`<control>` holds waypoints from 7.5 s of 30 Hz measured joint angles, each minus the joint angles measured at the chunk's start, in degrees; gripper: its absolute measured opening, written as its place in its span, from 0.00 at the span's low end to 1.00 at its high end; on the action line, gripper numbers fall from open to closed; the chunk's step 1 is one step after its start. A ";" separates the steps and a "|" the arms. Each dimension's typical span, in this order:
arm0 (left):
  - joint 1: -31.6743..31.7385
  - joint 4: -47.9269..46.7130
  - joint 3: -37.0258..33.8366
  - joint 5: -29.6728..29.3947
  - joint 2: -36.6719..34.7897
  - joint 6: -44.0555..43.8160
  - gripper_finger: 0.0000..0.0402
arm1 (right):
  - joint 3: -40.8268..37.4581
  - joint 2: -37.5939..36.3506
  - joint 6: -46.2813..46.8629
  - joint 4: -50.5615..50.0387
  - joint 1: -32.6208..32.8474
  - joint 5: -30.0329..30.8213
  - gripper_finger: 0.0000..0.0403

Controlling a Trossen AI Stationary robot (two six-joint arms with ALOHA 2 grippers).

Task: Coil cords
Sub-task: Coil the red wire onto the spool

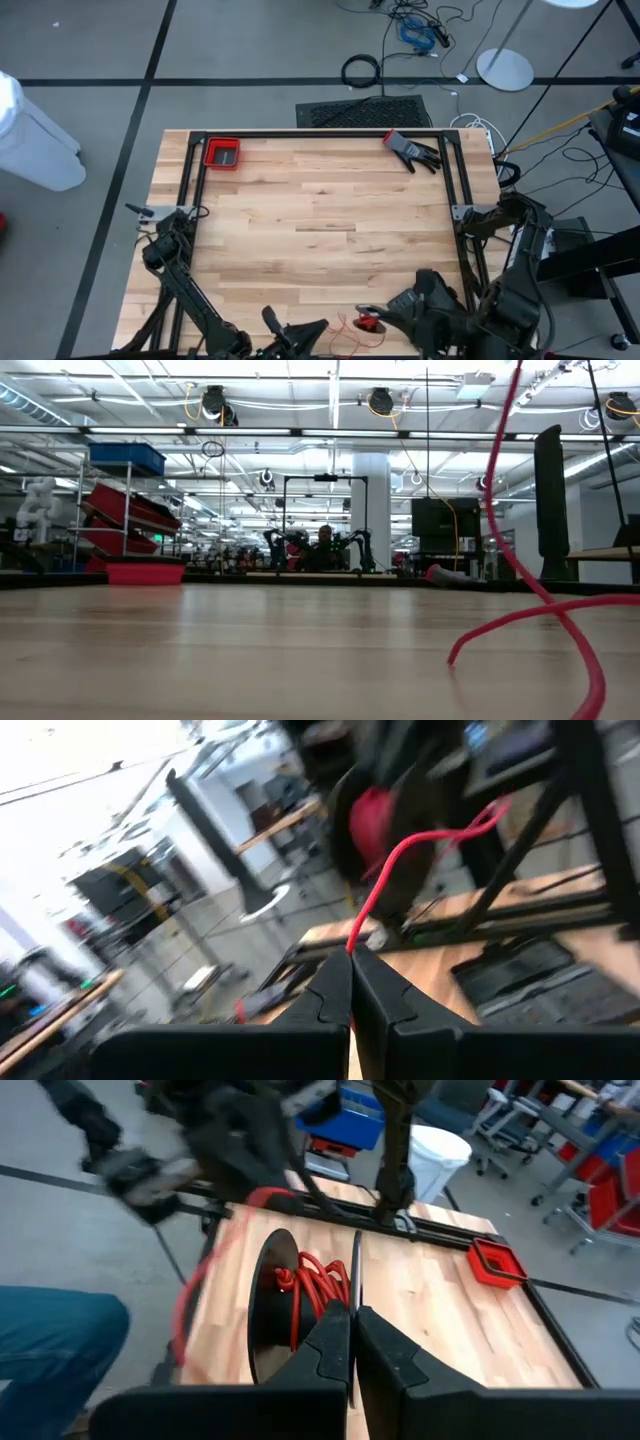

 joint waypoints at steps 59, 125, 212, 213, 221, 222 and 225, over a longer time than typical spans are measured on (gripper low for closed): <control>5.21 -36.27 4.81 3.63 0.09 -31.91 0.00 | 0.04 -0.04 -14.15 17.92 4.01 13.32 0.00; 2.00 -18.45 9.57 -6.39 0.00 -6.94 0.00 | 0.07 6.46 -12.08 14.65 -11.49 5.52 0.00; 0.73 -67.30 7.43 19.27 0.67 -68.15 0.23 | 0.07 1.05 -9.52 13.49 -0.45 3.96 0.00; 1.02 -67.42 7.43 19.71 0.80 -68.81 0.23 | 0.07 1.05 -9.52 13.51 -0.45 3.98 0.00; 2.27 -68.42 7.43 21.25 1.84 -74.02 0.23 | 0.07 1.09 -9.54 13.48 -0.45 4.00 0.00; 2.30 -68.46 7.43 21.46 1.90 -74.02 0.23 | 0.07 1.09 -9.54 13.51 -0.45 4.02 0.00; 2.32 -68.35 7.43 21.47 1.92 -73.87 0.23 | 0.07 1.09 -9.56 13.48 -0.45 4.01 0.00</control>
